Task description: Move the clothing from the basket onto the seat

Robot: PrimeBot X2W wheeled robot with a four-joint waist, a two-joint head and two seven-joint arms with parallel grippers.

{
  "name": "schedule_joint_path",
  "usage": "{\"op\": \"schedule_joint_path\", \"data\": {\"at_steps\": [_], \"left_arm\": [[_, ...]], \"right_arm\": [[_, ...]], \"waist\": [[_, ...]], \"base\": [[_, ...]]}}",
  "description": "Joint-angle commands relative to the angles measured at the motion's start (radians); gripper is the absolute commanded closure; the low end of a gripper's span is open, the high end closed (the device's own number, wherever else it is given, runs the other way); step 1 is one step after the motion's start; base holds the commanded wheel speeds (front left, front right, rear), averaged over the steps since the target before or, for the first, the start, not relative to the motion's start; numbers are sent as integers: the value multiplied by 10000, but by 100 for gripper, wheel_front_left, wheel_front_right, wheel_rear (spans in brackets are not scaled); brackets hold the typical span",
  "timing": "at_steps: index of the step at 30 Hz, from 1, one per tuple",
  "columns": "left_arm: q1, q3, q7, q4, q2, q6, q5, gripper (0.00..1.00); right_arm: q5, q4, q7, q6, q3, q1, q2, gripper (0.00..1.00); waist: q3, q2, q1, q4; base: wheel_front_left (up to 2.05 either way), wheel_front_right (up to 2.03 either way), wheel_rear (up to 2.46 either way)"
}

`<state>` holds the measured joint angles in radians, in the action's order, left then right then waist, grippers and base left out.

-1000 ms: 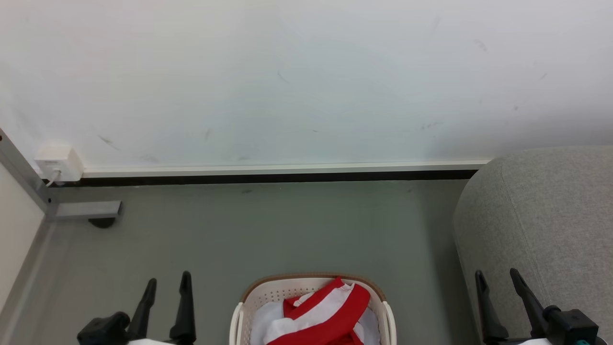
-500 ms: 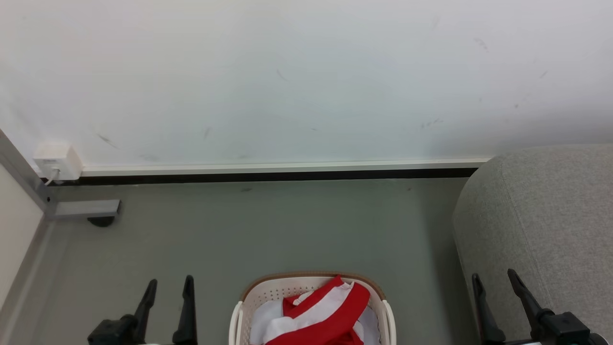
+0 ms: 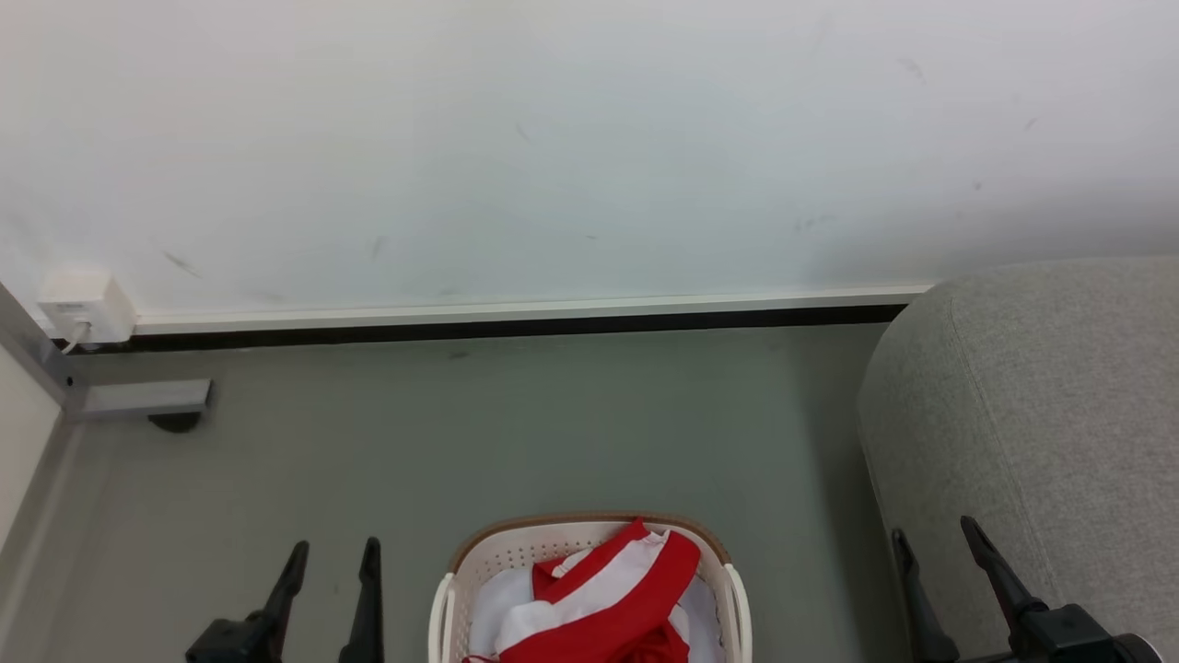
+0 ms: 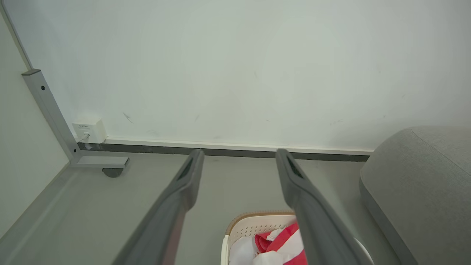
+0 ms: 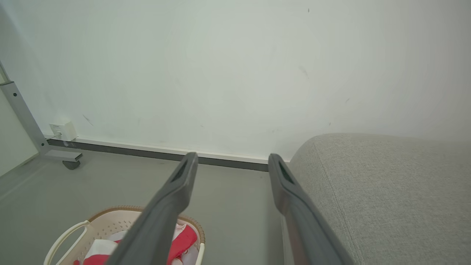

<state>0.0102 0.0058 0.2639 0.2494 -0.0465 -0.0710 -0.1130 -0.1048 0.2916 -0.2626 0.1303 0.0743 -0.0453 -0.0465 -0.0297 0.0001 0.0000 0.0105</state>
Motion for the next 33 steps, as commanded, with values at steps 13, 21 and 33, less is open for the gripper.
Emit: {"op": "schedule_joint_path", "data": {"at_steps": [13, 21, 33], "left_arm": [[1121, -455, 9, 651, -103, -332, 401, 0], [2780, -1638, -92, 2903, -412, -542, 856, 0], [5266, -3306, -1512, 6085, -688, -588, 1567, 0]], "right_arm": [[-266, -314, -21, 6, 56, -671, -60, 0], [-644, -627, -21, 6, 279, -1268, -57, 0], [-1132, -1133, -21, 6, 511, -2032, -55, 0]], "waist": [[-1128, -1, 0, 1104], [-2273, -1, 0, 1940], [-3913, -1, 0, 2583]], "base": [[0, 0, 0], [0, 0, 0], [0, 0, 0]]}}
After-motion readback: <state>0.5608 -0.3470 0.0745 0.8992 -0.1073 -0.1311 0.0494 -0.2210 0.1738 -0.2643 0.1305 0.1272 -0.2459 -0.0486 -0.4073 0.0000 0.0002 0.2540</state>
